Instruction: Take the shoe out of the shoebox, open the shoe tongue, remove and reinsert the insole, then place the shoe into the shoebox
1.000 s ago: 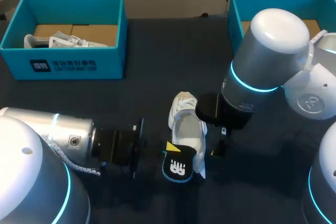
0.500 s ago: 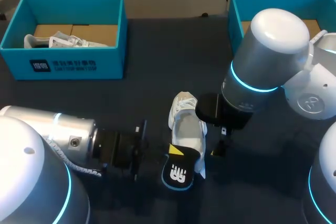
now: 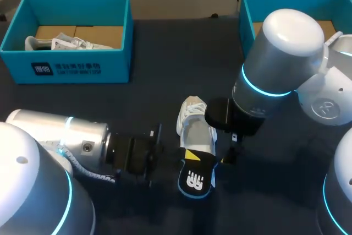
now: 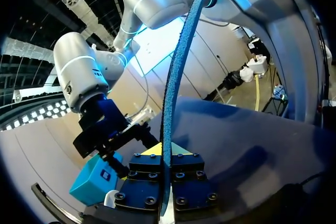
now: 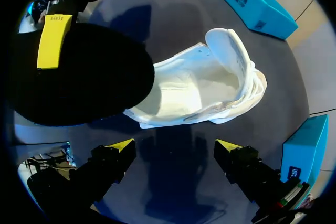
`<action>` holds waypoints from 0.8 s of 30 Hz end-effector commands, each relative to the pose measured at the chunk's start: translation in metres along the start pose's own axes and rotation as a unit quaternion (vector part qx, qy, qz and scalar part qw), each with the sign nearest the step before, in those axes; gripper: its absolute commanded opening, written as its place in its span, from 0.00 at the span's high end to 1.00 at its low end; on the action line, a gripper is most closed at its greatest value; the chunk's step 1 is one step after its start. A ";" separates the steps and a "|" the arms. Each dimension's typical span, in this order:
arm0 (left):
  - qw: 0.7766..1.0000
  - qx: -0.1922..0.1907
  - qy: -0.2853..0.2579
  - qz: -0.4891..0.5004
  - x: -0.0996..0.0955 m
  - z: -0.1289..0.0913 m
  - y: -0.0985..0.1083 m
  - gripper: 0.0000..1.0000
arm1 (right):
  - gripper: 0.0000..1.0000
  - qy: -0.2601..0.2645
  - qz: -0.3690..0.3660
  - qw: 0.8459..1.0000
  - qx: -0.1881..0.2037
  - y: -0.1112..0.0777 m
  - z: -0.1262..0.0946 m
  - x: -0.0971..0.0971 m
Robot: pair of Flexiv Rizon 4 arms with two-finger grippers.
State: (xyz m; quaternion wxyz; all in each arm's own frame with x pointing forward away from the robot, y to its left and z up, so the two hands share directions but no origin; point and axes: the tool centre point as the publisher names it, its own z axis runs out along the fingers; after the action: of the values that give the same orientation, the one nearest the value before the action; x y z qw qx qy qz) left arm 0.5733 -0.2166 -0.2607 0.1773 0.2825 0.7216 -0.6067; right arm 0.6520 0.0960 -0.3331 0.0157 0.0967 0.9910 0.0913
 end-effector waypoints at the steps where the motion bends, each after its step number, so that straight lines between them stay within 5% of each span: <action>1: 1.000 -0.003 0.004 -0.001 -0.006 0.016 0.007 1.00 | 0.00 -0.001 0.000 1.000 0.000 0.000 0.001 0.001; 24: 1.000 -0.011 0.009 -0.017 -0.012 0.022 0.019 1.00 | 0.00 -0.001 0.000 1.000 0.000 0.000 0.001 0.001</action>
State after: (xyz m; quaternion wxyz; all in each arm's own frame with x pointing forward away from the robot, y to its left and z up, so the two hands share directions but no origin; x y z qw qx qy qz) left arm 0.5929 -0.2382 -0.2735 0.1643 0.2731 0.7322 -0.6020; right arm 0.6520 0.0959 -0.3331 0.0158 0.0967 0.9910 0.0912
